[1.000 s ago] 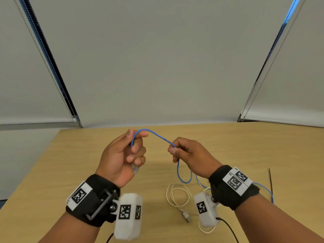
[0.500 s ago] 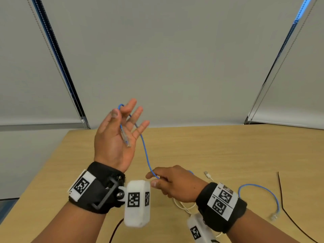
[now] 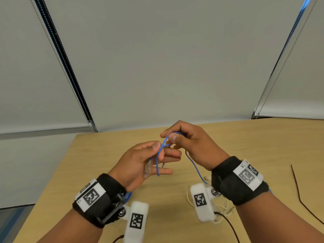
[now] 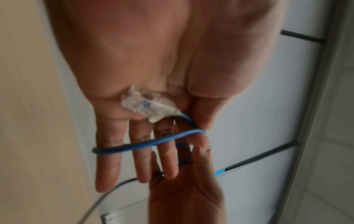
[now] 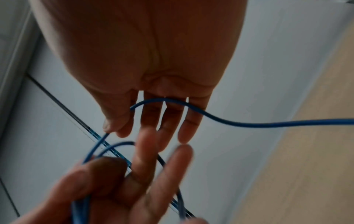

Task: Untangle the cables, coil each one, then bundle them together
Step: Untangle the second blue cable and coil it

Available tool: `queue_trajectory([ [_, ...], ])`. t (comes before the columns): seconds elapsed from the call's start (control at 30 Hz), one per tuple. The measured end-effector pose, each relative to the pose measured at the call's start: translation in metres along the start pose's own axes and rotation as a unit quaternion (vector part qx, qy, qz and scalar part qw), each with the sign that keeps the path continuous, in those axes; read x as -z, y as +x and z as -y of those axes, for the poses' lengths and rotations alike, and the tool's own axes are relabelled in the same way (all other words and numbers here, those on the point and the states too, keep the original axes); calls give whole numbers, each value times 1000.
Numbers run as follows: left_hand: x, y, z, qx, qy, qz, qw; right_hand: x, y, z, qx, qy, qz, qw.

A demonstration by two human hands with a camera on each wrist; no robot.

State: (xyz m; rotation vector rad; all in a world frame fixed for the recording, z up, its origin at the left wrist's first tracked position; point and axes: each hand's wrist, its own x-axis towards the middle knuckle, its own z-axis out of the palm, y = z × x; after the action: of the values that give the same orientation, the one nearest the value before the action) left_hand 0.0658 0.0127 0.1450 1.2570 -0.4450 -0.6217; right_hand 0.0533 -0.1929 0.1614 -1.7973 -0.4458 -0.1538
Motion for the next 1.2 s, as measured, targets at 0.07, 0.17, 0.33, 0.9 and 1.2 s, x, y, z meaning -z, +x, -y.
queue_trajectory([
  [0.07, 3, -4, -4, -9, -67, 23, 997, -13, 2, -2, 6, 37, -9, 999],
  [0.17, -2, -4, -3, -18, -97, 9, 995, -26, 4, -8, 5, 30, -35, 999],
  [0.33, -17, 8, -2, -55, -65, -86, 993, -11, 8, -13, -3, 21, -46, 999],
  [0.9, -38, 70, -33, -298, -83, -279, 909, 21, -29, -65, -139, -45, 215, 966],
  [1.2, -53, 80, 20, -83, 226, -210, 948, 72, 1, -31, 36, -123, 38, 991],
])
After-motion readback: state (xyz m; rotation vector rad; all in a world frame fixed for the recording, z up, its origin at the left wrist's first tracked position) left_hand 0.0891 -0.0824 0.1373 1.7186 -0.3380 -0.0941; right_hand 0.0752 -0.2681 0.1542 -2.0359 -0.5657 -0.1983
